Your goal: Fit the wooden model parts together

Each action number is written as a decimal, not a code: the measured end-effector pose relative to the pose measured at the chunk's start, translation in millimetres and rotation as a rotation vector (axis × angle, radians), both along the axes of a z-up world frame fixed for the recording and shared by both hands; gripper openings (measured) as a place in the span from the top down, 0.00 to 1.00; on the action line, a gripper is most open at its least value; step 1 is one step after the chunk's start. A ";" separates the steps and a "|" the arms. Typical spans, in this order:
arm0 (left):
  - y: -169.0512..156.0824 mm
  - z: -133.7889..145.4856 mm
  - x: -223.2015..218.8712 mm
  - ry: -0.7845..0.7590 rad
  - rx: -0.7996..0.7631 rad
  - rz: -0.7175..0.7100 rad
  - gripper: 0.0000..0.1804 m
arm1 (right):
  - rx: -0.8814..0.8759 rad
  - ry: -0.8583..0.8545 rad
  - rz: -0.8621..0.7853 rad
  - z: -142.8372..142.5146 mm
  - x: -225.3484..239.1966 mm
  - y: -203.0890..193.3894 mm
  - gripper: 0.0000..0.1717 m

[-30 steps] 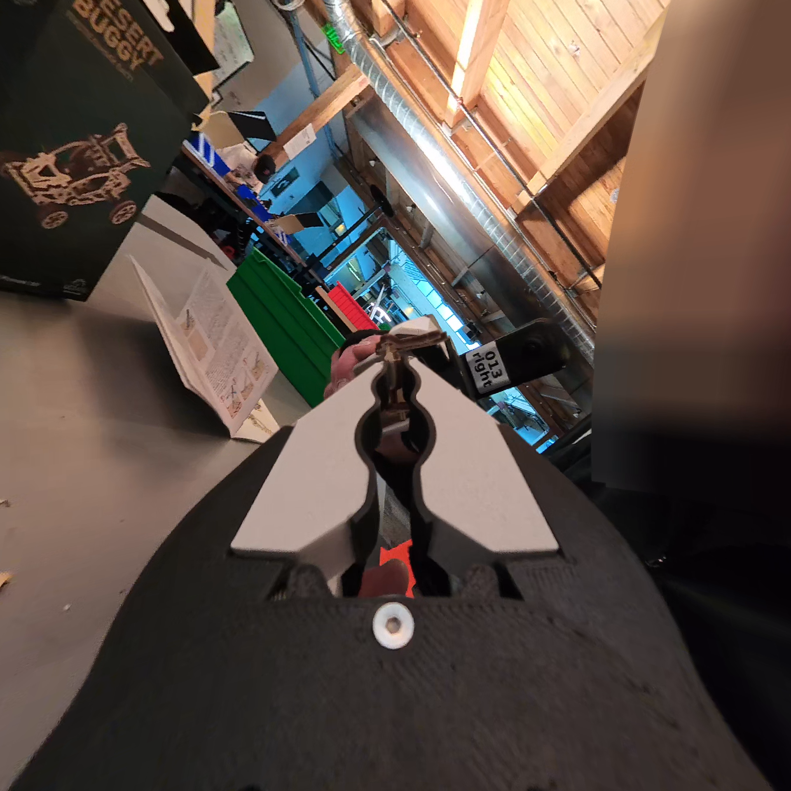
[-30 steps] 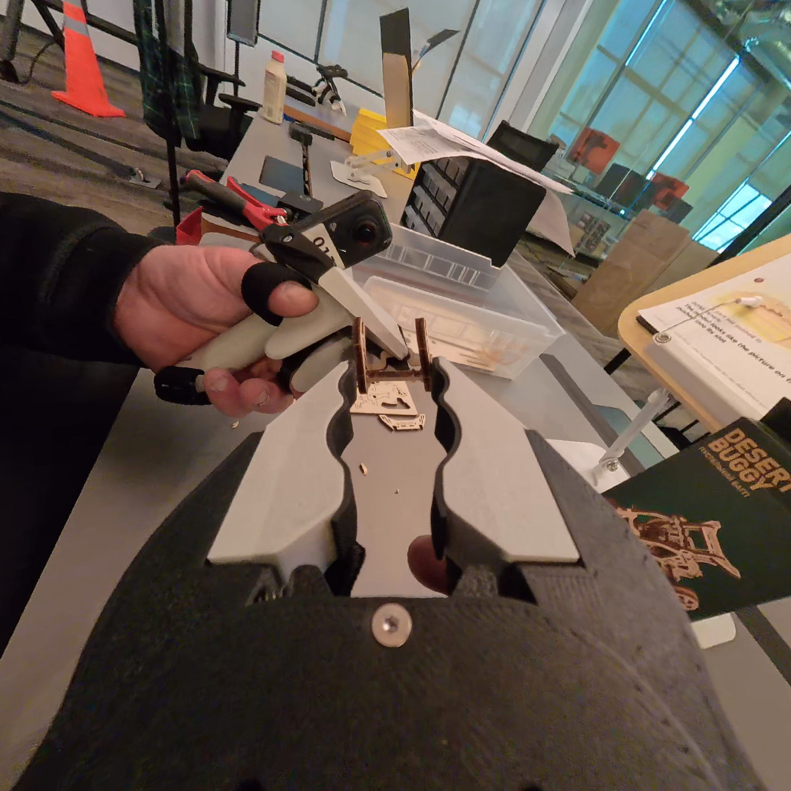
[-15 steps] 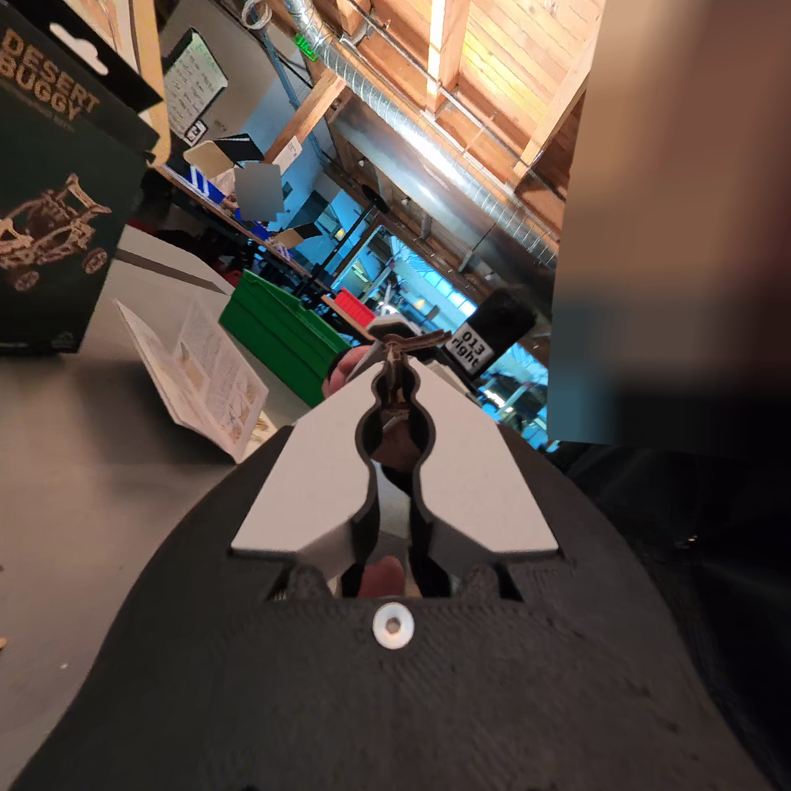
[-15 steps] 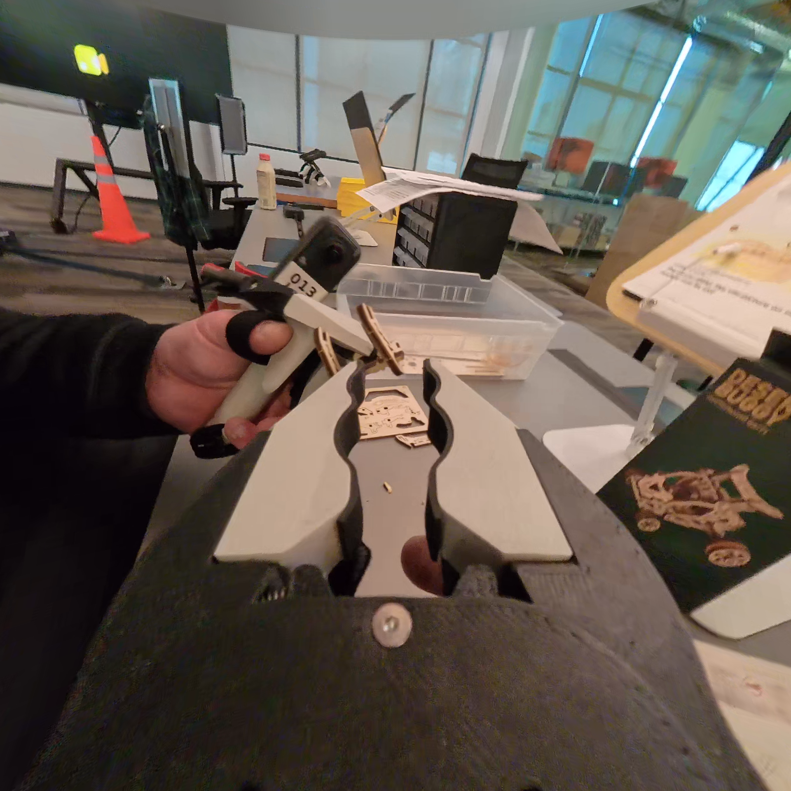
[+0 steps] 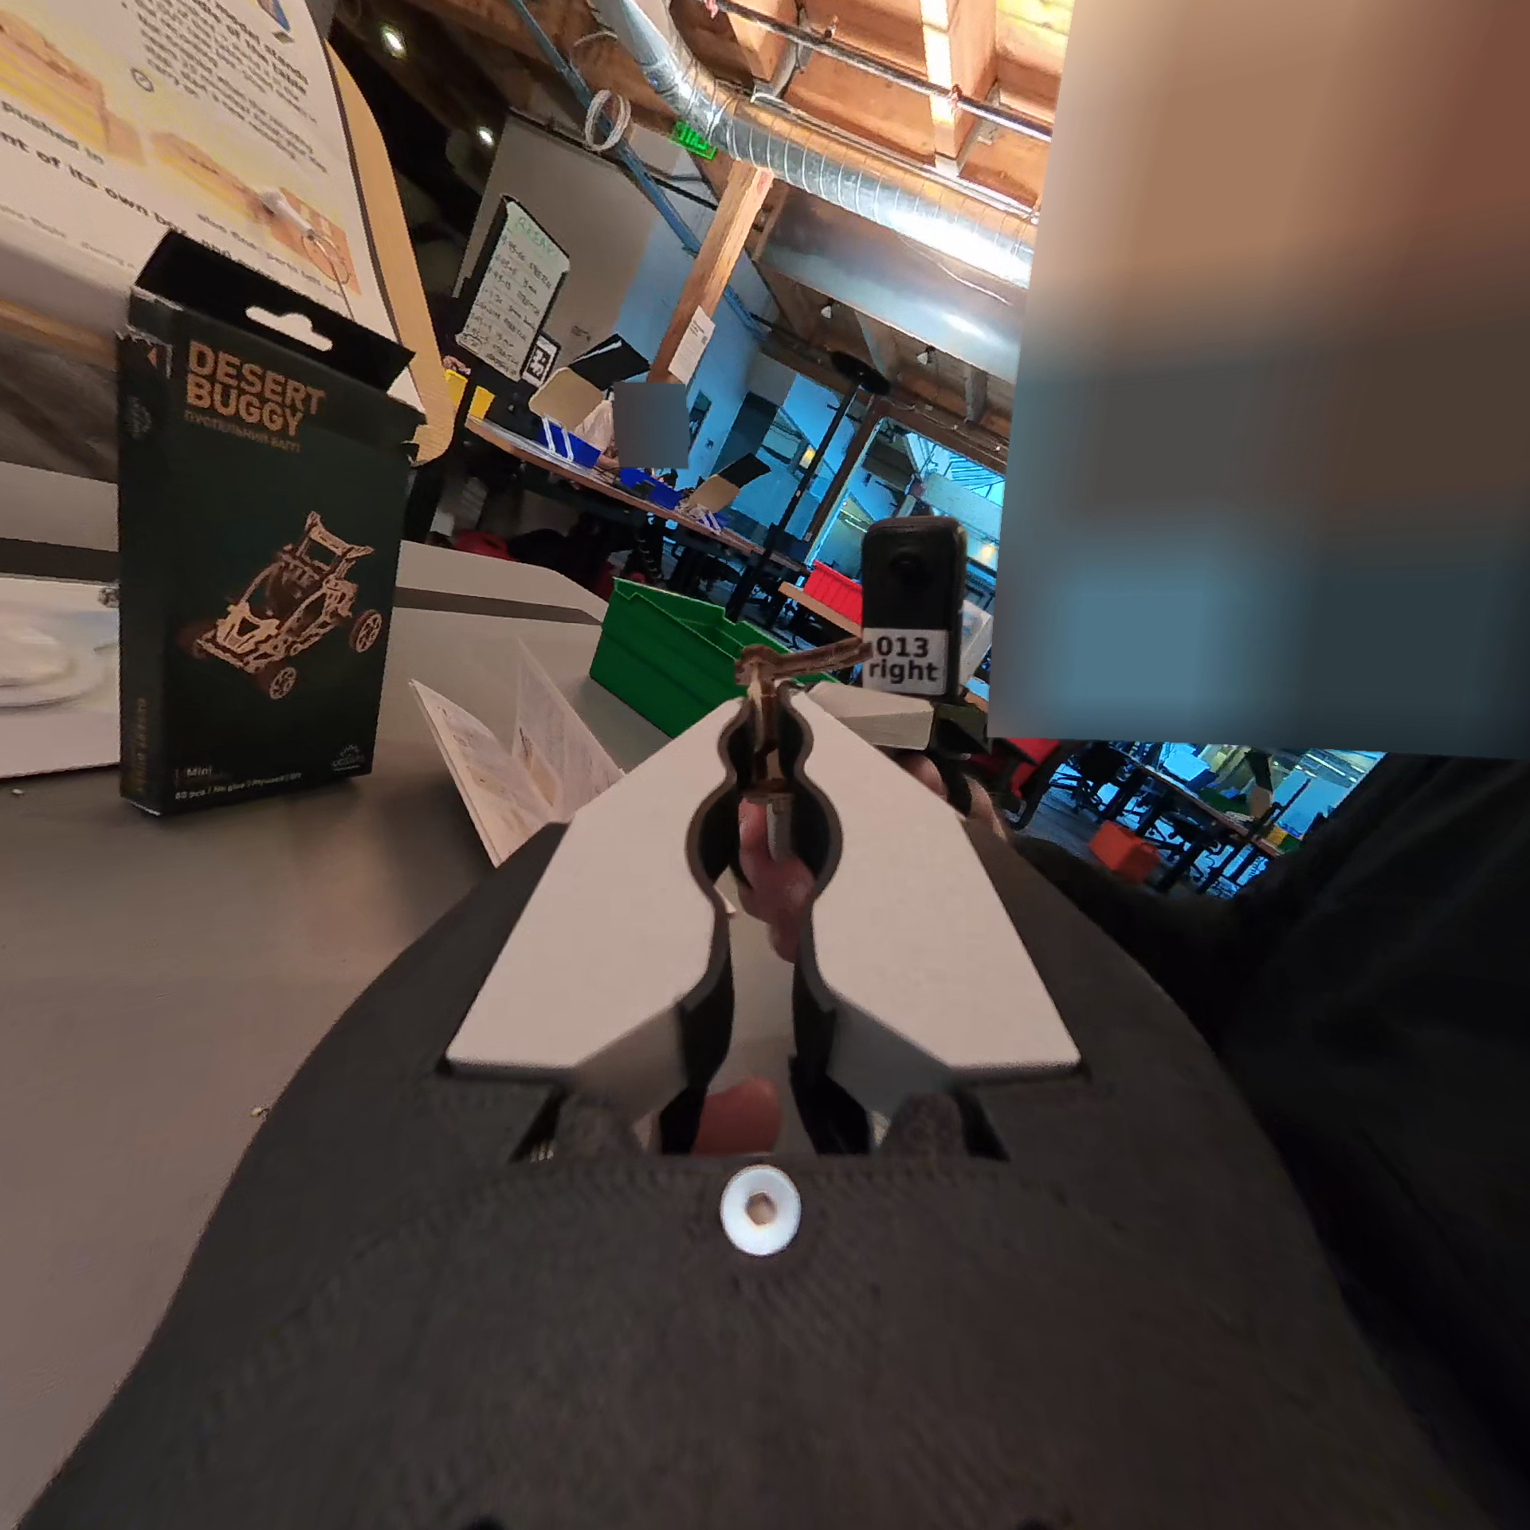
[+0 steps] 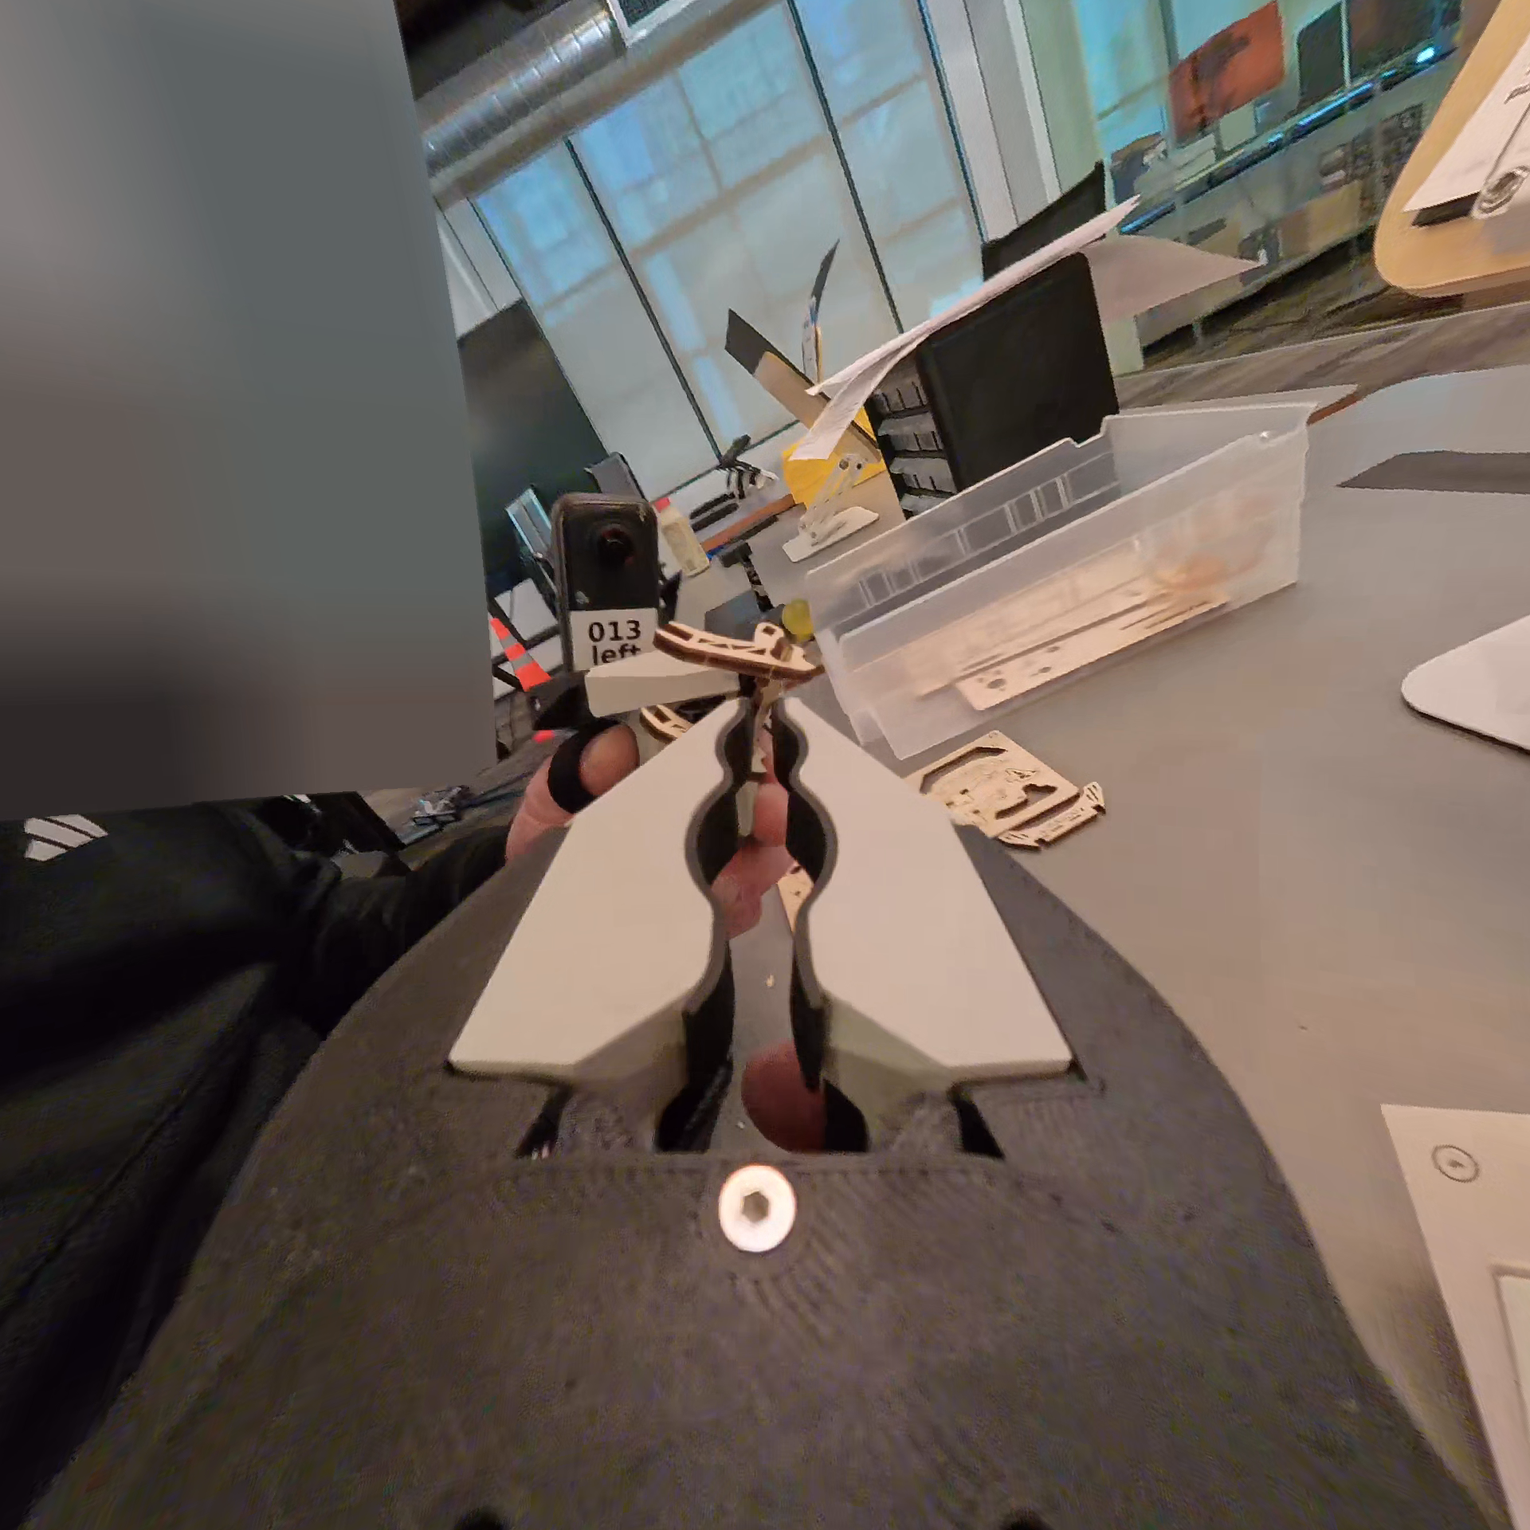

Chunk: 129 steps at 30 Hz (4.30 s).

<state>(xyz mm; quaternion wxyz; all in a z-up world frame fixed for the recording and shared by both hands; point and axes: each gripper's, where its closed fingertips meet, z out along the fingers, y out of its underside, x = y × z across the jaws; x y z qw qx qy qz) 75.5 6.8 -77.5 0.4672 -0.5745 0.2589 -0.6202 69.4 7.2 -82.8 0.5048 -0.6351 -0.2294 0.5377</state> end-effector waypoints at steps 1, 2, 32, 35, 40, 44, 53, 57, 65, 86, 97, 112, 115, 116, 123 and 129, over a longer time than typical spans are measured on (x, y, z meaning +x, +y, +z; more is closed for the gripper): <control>-0.1 0.3 0.2 0.003 0.004 0.000 0.99 | -0.005 0.018 0.008 0.9 0.1 -0.2 0.99; -0.7 0.5 0.4 0.006 0.009 -0.005 0.99 | -0.007 0.035 0.017 1.6 0.4 -0.7 0.99; -23.3 12.4 4.2 -0.096 0.022 -0.202 0.99 | 0.174 -0.011 0.147 15.2 -1.3 -24.8 0.99; -26.2 14.6 5.2 -0.114 0.014 -0.225 0.99 | 0.173 0.013 0.179 17.4 0.0 -27.5 0.99; -25.9 14.2 7.5 -0.118 -0.010 -0.236 0.99 | 0.149 0.063 0.197 17.4 2.8 -27.5 0.99; -25.8 14.4 8.5 -0.131 -0.031 -0.245 0.99 | 0.152 0.070 0.193 17.5 4.1 -28.0 0.99; -31.1 17.9 9.4 -0.206 -0.114 -0.333 0.99 | 0.157 0.111 0.230 20.6 6.2 -33.1 0.99; -33.3 18.7 9.3 -0.247 -0.158 -0.380 0.99 | 0.148 0.126 0.259 21.3 6.6 -35.5 0.99; -30.1 16.3 12.6 -0.265 -0.225 -0.388 0.99 | 0.110 0.151 0.268 18.8 10.4 -32.4 0.99; 1.9 -7.5 15.1 -0.106 -0.140 -0.031 0.99 | -0.065 0.045 0.037 -8.8 16.6 0.2 0.88; 7.2 -11.0 16.5 0.115 0.122 0.205 0.99 | -0.117 -0.067 -0.093 -20.0 9.5 7.5 0.98; -1.7 -4.4 17.1 -0.036 -0.061 -0.031 0.99 | -0.052 -0.059 0.021 -13.2 10.9 1.0 1.00; 0.8 -7.5 17.1 -0.013 -0.044 -0.009 0.99 | -0.067 -0.057 0.018 -15.8 11.2 2.9 0.99; 2.5 -8.3 16.6 -0.006 -0.038 0.008 0.99 | -0.068 -0.060 0.004 -16.2 12.5 4.7 0.98; 5.6 -12.0 15.6 0.036 -0.005 0.044 0.99 | 0.141 -0.209 -0.120 -6.6 23.7 7.2 0.86; -1.8 -11.7 20.9 0.073 0.012 -0.002 0.99 | 0.398 -0.386 -0.079 0.8 19.5 0.4 0.82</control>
